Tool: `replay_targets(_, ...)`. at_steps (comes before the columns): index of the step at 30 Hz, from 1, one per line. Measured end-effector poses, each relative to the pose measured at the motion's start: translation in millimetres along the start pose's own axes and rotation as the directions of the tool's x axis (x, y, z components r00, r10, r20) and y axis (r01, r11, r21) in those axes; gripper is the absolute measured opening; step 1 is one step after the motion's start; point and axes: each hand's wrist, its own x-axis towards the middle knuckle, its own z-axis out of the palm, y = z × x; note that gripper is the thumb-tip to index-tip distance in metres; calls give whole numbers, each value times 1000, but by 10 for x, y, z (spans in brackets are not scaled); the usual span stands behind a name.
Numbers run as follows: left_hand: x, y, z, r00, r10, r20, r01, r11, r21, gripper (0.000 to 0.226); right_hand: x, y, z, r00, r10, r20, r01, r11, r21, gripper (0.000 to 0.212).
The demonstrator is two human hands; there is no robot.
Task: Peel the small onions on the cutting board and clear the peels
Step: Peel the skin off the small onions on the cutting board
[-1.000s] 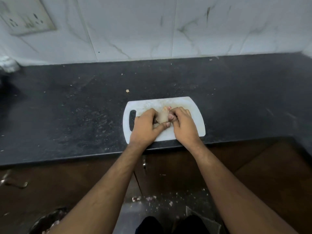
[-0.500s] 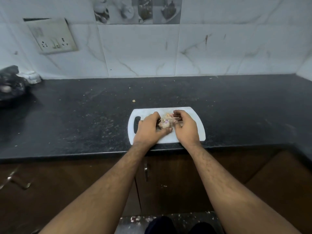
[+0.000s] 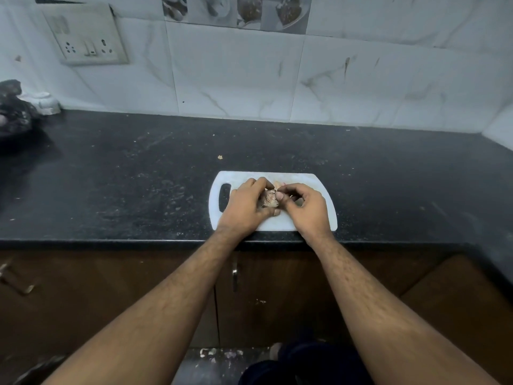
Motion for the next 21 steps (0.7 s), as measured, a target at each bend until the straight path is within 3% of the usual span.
replay_targets(4,7,0,-1,1000,-8,-12,8,1000,-5,49,34,28,19,998,62,8,-62,998,10,9)
replay_targets(12,29,17,27,999,-29,-16,29,999,-14,49,36,65,16,996,-13,83,17,999,-49,9)
replay_targets(17,26,17,11,997,-71,8,72,995,-75,41,29,109,-55,991,52,-121,-44,997,62,17)
replay_targets(21,24,11,13,999,-39,11,40,997,-66,35,40,102,42,999,-3,54,11,989,-146,27)
